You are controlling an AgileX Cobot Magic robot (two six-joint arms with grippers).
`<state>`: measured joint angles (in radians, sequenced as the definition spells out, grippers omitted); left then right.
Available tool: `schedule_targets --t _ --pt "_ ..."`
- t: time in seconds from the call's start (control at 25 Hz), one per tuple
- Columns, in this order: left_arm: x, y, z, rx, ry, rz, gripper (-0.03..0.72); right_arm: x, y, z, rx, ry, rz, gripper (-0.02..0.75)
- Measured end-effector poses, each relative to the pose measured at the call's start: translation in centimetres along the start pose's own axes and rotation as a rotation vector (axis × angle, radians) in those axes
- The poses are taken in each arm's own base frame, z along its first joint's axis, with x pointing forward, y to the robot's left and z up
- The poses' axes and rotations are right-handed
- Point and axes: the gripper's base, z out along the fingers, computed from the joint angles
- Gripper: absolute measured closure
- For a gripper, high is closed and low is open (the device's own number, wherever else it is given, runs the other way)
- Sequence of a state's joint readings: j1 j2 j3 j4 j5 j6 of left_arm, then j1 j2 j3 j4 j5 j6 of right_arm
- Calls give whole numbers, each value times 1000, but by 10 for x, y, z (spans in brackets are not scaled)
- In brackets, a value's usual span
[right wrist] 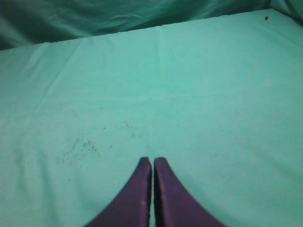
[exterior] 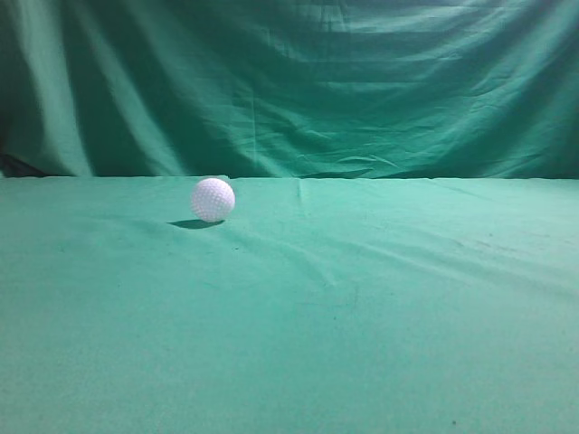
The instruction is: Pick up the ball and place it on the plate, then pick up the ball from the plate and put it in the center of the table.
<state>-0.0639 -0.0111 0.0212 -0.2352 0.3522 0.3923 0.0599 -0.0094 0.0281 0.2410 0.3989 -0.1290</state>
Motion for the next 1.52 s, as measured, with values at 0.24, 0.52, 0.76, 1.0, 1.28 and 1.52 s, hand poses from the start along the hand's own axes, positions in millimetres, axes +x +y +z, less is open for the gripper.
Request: schedule_targets --t 0.24,0.52,0.76,1.0,1.28,1.52 --pt "1 2 0 -27 11 -76 688 0 0 0 0 0 0 738" --pt "1 4 0 -41 12 -115 688 0 0 0 0 0 0 738" --pt "1 4 0 -42 12 -115 688 0 0 0 0 0 0 738" --pt "1 4 0 -42 13 -113 688 0 0 0 0 0 0 738" --pt "1 4 0 -43 13 -115 688 0 0 0 -1 0 -3 738" --pt "1 4 0 -43 13 -115 688 0 0 0 -1 0 -4 738"
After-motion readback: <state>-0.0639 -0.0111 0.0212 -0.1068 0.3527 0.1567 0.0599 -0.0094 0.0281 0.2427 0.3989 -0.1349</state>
